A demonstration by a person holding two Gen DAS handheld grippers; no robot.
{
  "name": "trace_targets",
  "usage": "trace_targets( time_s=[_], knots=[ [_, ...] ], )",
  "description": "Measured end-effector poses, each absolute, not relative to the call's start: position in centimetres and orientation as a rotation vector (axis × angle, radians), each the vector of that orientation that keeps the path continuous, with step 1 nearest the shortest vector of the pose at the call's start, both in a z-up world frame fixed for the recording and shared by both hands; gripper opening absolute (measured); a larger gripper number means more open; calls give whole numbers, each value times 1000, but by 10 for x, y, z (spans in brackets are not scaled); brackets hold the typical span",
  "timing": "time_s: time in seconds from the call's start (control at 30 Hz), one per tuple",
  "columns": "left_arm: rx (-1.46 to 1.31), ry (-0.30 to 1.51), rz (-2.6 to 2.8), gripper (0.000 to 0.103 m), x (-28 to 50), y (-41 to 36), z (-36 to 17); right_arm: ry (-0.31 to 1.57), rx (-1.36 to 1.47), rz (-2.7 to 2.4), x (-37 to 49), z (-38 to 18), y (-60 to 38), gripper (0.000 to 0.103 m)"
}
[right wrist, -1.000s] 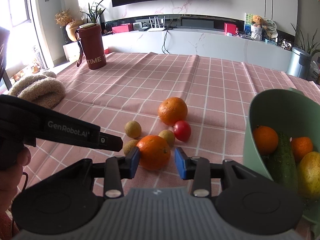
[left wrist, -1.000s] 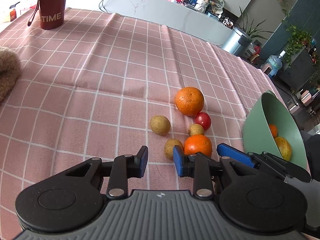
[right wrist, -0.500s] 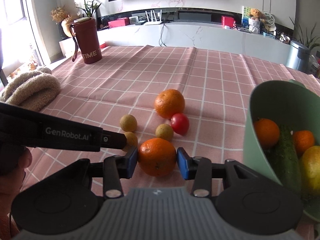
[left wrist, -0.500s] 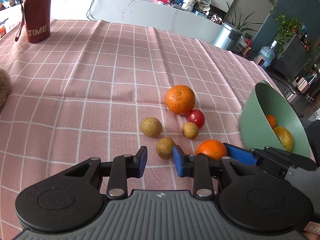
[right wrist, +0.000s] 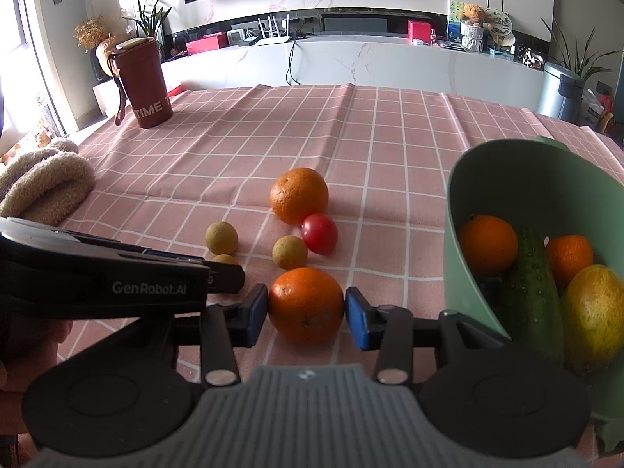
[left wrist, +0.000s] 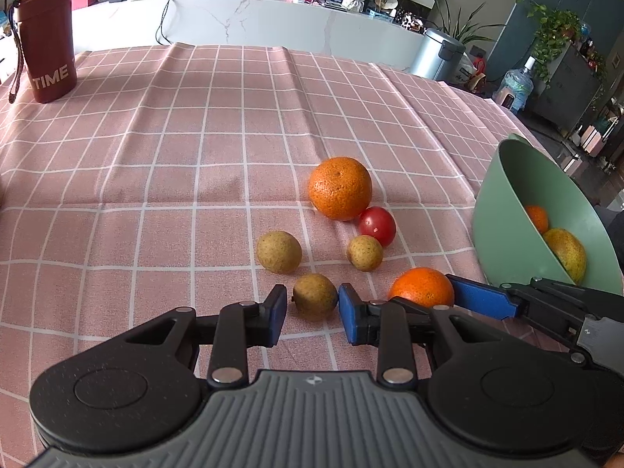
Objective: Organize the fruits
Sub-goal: 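Grasp a small brown round fruit with the left gripper while the right gripper grasps an orange, then lower both fruits into the green colander and open both grippers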
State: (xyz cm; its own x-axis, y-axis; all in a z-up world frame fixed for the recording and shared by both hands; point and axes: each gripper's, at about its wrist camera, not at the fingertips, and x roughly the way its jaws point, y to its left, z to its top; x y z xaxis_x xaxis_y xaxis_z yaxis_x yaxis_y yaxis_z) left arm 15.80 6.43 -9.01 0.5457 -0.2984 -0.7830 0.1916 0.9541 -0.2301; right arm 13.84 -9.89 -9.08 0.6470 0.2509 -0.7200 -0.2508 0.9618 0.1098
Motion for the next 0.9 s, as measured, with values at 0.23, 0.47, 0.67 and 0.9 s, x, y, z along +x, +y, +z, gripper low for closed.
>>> trace_targets(
  time_s=[0.23,0.47,0.67,0.9],
  knots=[
    [-127,952,-303,29,158,63,-91,830,15,289,139,-92,-100,40],
    [-140,936,-277,29,156,64,-86,826,8,296,138,-93,-99,39],
    [-137,885,-262,29,138,63,-71,792,12,321,124,-80,-103,39],
    [-202,840,-315,29,113,53,-43,743,2,361,95,-46,-120,39]
  ],
)
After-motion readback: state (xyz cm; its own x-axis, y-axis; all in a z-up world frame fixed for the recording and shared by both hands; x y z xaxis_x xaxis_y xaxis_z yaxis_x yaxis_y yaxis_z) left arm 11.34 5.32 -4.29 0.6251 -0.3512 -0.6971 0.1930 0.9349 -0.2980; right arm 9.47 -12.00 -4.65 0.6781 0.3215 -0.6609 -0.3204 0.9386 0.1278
